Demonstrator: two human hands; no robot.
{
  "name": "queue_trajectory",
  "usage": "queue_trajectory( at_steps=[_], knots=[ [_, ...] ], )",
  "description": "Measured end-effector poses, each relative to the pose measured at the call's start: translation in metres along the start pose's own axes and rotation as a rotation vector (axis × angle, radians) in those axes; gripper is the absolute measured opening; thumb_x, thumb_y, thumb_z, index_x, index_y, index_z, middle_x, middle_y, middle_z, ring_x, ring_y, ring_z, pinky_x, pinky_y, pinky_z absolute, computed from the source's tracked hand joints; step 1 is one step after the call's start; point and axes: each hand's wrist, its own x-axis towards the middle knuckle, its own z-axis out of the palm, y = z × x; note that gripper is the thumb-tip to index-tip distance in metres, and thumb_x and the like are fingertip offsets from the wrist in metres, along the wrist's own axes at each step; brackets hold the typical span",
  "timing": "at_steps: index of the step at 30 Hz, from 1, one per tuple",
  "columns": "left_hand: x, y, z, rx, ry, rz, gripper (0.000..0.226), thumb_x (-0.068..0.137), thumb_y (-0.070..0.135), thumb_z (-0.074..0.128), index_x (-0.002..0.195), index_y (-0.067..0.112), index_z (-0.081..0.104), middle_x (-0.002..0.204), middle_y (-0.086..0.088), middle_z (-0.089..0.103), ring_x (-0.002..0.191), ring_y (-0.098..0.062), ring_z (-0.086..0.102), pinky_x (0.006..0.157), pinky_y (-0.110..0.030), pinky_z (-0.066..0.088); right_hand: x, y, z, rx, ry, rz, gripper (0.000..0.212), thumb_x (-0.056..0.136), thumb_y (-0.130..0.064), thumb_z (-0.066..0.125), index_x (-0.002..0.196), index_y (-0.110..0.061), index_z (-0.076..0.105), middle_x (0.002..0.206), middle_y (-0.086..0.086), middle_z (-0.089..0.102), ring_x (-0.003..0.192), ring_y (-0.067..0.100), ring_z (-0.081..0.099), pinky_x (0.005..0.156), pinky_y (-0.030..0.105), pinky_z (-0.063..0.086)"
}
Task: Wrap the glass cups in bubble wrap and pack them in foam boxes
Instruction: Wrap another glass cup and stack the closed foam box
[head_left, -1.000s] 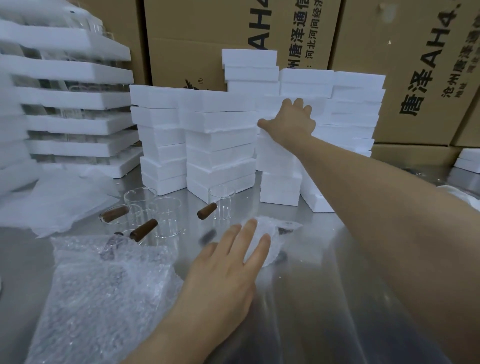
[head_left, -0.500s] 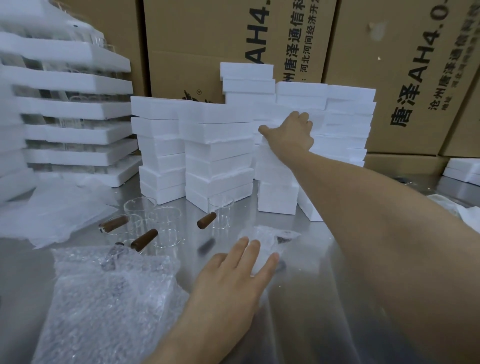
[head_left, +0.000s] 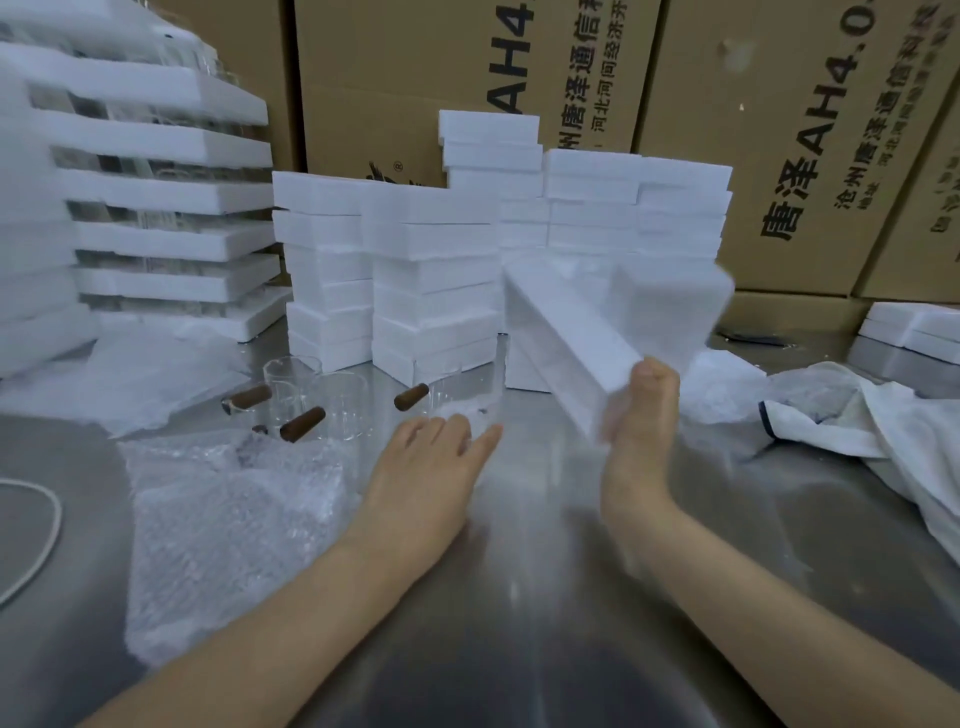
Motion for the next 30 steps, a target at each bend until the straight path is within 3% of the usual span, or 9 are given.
queue_trajectory(
  at_steps=[4, 8, 13, 16, 20, 23, 25, 28, 30],
  knots=[
    [-0.002, -0.001, 0.006, -0.150, 0.054, -0.082, 0.050, 0.098, 0.027, 0.043, 0.147, 0.021, 0.033, 0.124, 0.002, 0.054, 0.119, -0.022, 0.047, 0.104, -0.031, 0.024, 0.004, 0.002, -0.009, 0.170, -0.008, 0.318, 0.019, 0.095, -0.041, 0.046, 0.092, -0.027, 0.058, 0.098, -0.001, 0.063, 0.094, 0.015, 0.060, 0.088, 0.031, 0.048],
    [-0.003, -0.006, 0.007, -0.250, 0.096, -0.125, 0.036, 0.094, 0.035, 0.054, 0.125, 0.018, 0.056, 0.120, 0.002, 0.058, 0.117, -0.019, 0.049, 0.101, -0.027, 0.024, -0.001, 0.009, -0.007, 0.260, -0.124, 0.492, 0.027, 0.094, -0.044, 0.043, 0.098, -0.026, 0.062, 0.068, -0.012, 0.069, 0.059, 0.004, 0.066, 0.052, 0.020, 0.050],
    [-0.004, -0.019, 0.008, -0.281, 0.100, -0.154, 0.027, 0.086, 0.042, 0.064, 0.087, 0.016, 0.058, 0.092, 0.007, 0.055, 0.096, -0.017, 0.052, 0.090, -0.023, 0.027, 0.001, 0.018, -0.013, 0.009, -0.158, 0.417, 0.019, 0.083, -0.031, 0.042, 0.075, -0.023, 0.057, 0.079, -0.004, 0.065, 0.068, 0.013, 0.063, 0.065, 0.029, 0.052],
    [-0.002, -0.023, 0.008, -0.230, 0.088, -0.147, 0.034, 0.083, 0.049, 0.064, 0.080, 0.015, 0.060, 0.087, 0.005, 0.059, 0.093, -0.018, 0.054, 0.087, -0.022, 0.026, 0.003, 0.021, -0.016, -0.037, -0.132, 0.390, 0.022, 0.075, -0.036, 0.043, 0.077, -0.028, 0.063, 0.087, -0.010, 0.071, 0.085, 0.013, 0.066, 0.072, 0.031, 0.056],
    [0.001, -0.028, 0.003, -0.221, 0.089, -0.104, 0.034, 0.079, 0.050, 0.064, 0.077, 0.016, 0.070, 0.073, 0.004, 0.065, 0.085, -0.013, 0.056, 0.099, -0.014, 0.020, 0.008, 0.019, -0.021, 0.073, -0.100, 0.381, 0.026, 0.088, -0.029, 0.042, 0.078, -0.029, 0.067, 0.085, -0.012, 0.071, 0.089, 0.009, 0.064, 0.070, 0.030, 0.055],
    [0.001, -0.027, -0.001, -0.206, 0.072, -0.160, 0.034, 0.076, 0.043, 0.063, 0.051, 0.030, 0.045, 0.050, 0.005, 0.046, 0.062, -0.012, 0.043, 0.059, -0.011, 0.033, 0.010, 0.018, -0.024, 0.127, -0.111, 0.368, 0.028, 0.091, -0.021, 0.041, 0.073, -0.020, 0.063, 0.091, -0.002, 0.069, 0.095, 0.016, 0.064, 0.078, 0.037, 0.057],
    [0.003, -0.025, 0.000, -0.153, 0.024, -0.176, 0.044, 0.077, 0.045, 0.059, 0.050, 0.025, 0.032, 0.049, 0.004, 0.041, 0.055, -0.018, 0.044, 0.046, -0.021, 0.021, 0.011, 0.018, -0.025, 0.139, -0.141, 0.382, 0.030, 0.093, -0.022, 0.040, 0.071, -0.018, 0.060, 0.089, -0.001, 0.066, 0.093, 0.017, 0.063, 0.082, 0.039, 0.055],
    [0.005, -0.024, 0.000, -0.092, -0.013, -0.167, 0.041, 0.080, 0.052, 0.055, 0.060, 0.022, 0.036, 0.054, 0.007, 0.038, 0.060, -0.020, 0.044, 0.052, -0.028, 0.024, 0.011, 0.017, -0.022, 0.044, -0.215, 0.417, 0.026, 0.095, -0.032, 0.042, 0.090, -0.016, 0.062, 0.101, -0.001, 0.065, 0.097, 0.014, 0.059, 0.073, 0.029, 0.049],
    [0.005, -0.022, -0.001, -0.094, -0.025, -0.154, 0.030, 0.083, 0.054, 0.054, 0.077, 0.027, 0.043, 0.063, 0.008, 0.042, 0.067, -0.020, 0.048, 0.057, -0.029, 0.027, 0.011, 0.017, -0.020, 0.017, -0.237, 0.367, 0.020, 0.094, -0.033, 0.048, 0.102, -0.021, 0.062, 0.112, -0.004, 0.063, 0.103, 0.010, 0.059, 0.081, 0.026, 0.047]
  ],
)
